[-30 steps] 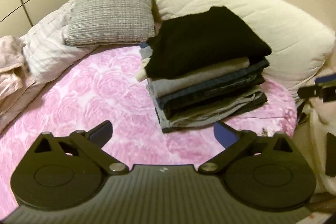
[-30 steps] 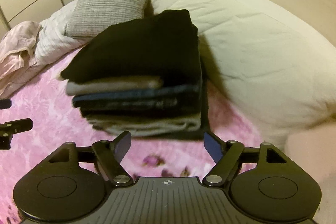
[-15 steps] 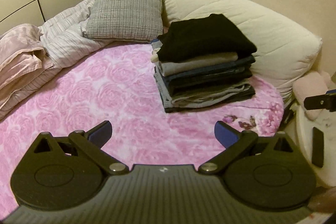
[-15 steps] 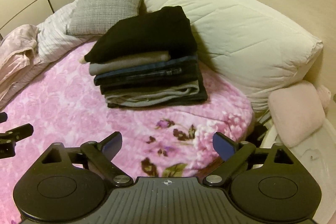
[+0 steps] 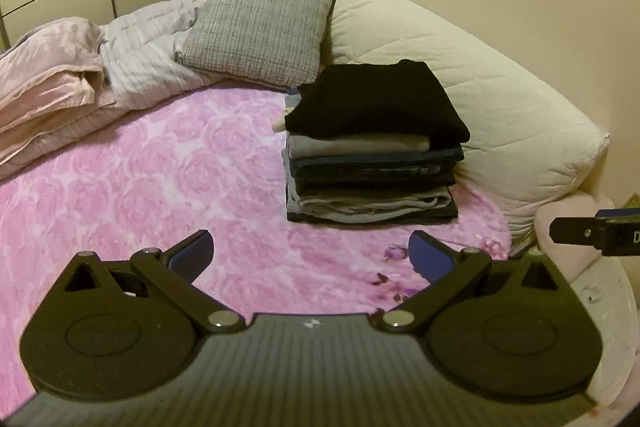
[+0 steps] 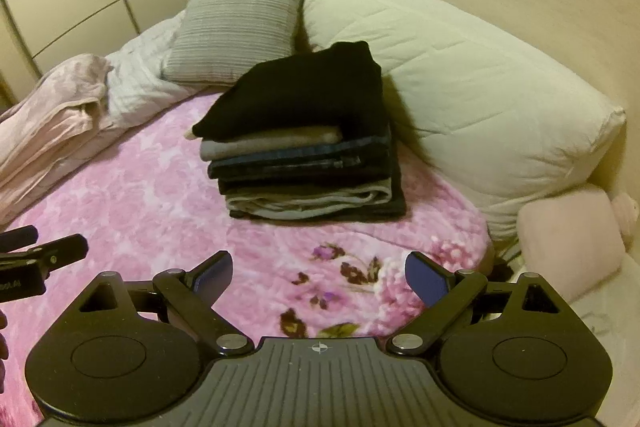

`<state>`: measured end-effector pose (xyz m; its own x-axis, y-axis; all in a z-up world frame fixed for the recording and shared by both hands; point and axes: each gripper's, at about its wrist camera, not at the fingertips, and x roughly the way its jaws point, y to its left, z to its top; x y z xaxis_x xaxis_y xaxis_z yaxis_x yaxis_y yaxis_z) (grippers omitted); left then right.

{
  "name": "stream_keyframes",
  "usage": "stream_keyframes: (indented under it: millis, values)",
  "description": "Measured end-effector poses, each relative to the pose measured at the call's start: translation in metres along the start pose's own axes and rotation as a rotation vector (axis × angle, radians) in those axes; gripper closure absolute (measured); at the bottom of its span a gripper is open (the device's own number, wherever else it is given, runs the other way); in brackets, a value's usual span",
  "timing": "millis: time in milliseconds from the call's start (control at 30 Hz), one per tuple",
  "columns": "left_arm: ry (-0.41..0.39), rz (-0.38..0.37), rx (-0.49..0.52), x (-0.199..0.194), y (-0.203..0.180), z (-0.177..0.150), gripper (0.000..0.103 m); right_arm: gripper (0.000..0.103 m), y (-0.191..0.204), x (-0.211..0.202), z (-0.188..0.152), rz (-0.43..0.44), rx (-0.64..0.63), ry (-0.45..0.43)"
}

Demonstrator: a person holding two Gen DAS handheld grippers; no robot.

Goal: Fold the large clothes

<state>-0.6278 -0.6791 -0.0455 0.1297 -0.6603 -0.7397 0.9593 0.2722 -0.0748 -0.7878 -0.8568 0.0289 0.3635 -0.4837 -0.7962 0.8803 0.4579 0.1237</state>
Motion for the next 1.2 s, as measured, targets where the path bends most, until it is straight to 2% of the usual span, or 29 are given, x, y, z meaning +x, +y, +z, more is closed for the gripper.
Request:
stream_keyframes:
  millis: [167, 367, 467, 733, 1200]
  values:
    - [0.029, 0.030, -0.066, -0.009, -0.020, -0.005, 0.001, 0.013, -0.013, -0.002, 0.002, 0.039, -0.038, 0.016]
    - [0.042, 0.057, -0.064, -0.020, -0.035, -0.009, 0.001, 0.013, -0.015, -0.010, -0.002, 0.094, -0.059, 0.024]
    - [0.033, 0.036, -0.048, -0.027, -0.037, -0.005, 0.001, 0.013, -0.013, -0.018, -0.002, 0.103, -0.038, 0.010]
    - [0.000, 0.028, 0.026, -0.045, -0.039, -0.002, 0.001, 0.012, 0.001, -0.043, 0.003, 0.088, 0.017, -0.065]
    - [0.010, 0.039, -0.013, -0.050, -0.026, -0.007, 0.001, 0.013, 0.029, -0.063, -0.004, 0.032, -0.043, -0.101]
